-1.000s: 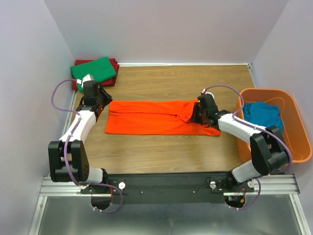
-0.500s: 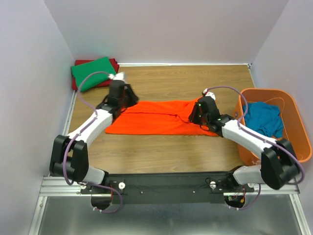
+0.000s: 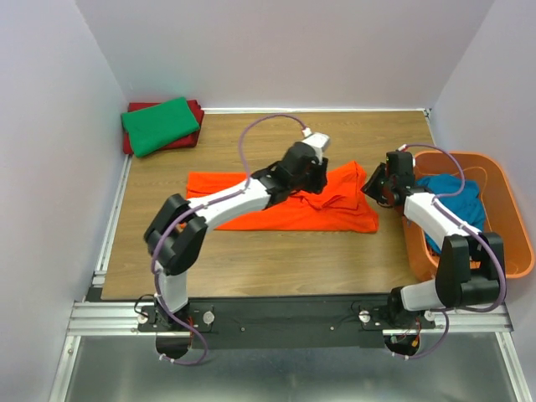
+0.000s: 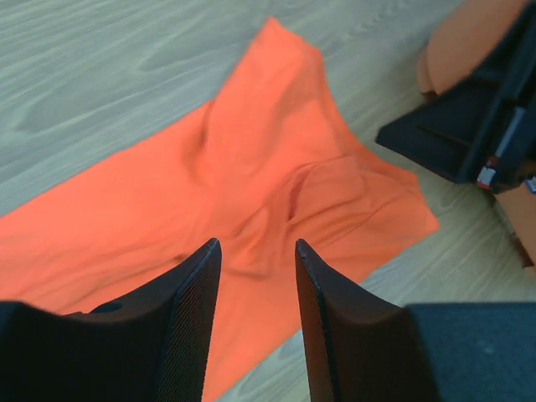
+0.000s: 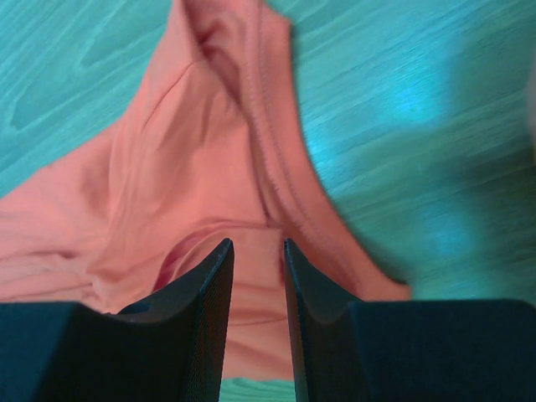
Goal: Fold and stack the t-shirts
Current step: Fold the other side of the tshirt into a rectangle
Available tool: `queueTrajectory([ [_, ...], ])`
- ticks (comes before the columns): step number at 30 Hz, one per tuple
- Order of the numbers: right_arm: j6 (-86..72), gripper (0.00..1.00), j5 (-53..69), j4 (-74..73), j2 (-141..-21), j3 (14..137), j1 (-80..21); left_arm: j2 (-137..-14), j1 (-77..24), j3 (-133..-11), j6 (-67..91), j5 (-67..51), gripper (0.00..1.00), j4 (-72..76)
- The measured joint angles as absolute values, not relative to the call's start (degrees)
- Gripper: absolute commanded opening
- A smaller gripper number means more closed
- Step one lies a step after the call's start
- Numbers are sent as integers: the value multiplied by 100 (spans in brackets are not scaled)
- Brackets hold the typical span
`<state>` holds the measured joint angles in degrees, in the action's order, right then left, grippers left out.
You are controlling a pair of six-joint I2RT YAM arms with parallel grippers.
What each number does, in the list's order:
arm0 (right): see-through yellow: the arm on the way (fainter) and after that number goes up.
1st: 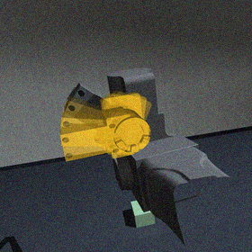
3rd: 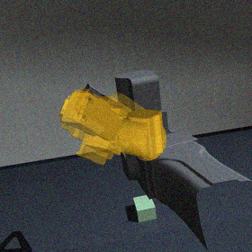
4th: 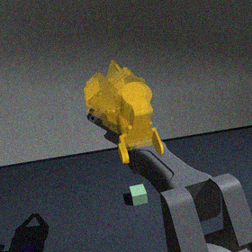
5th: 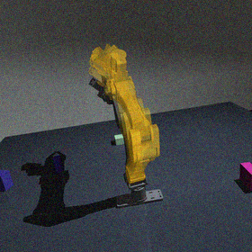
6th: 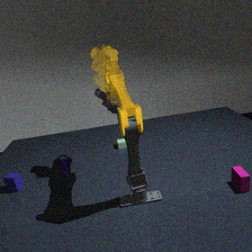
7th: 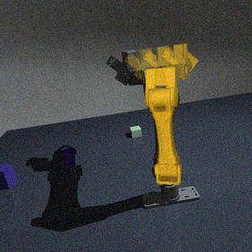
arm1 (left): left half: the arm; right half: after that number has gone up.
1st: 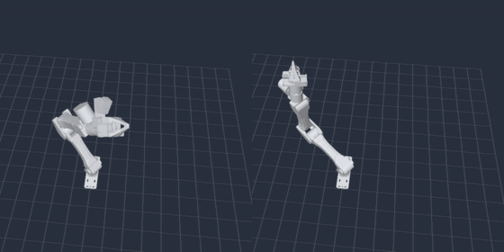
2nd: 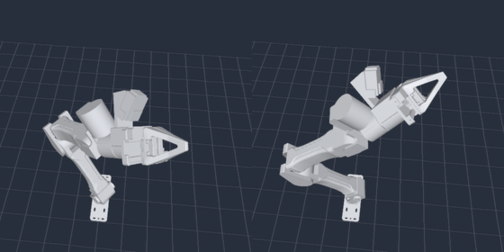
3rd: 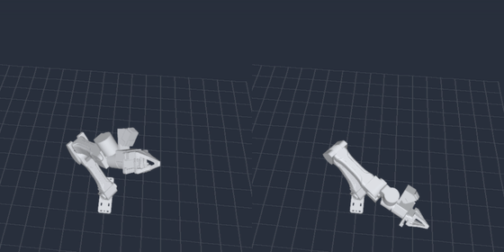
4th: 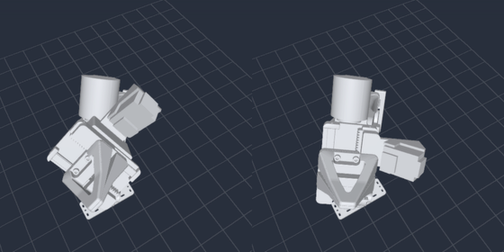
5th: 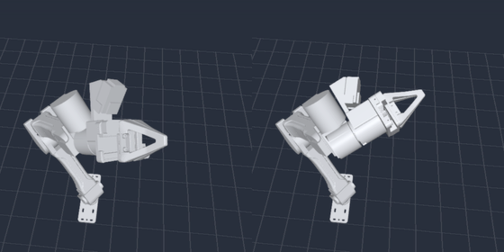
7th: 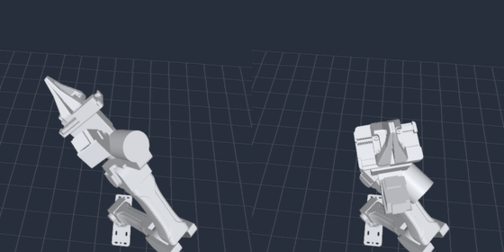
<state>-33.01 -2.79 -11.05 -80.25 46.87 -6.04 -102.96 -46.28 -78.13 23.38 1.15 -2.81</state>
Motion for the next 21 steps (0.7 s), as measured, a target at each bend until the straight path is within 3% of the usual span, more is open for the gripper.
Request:
queueTrajectory([
  [6, -3291, 38, 56, -1140, -8108, 4788, -174, -11196, -5251, -8661, 1929, 631, 49, -810],
  [21, -3291, 38, 342, -1162, -8097, 4794, -115, -11751, -5439, -8978, 1566, 1199, 46, -1304],
])
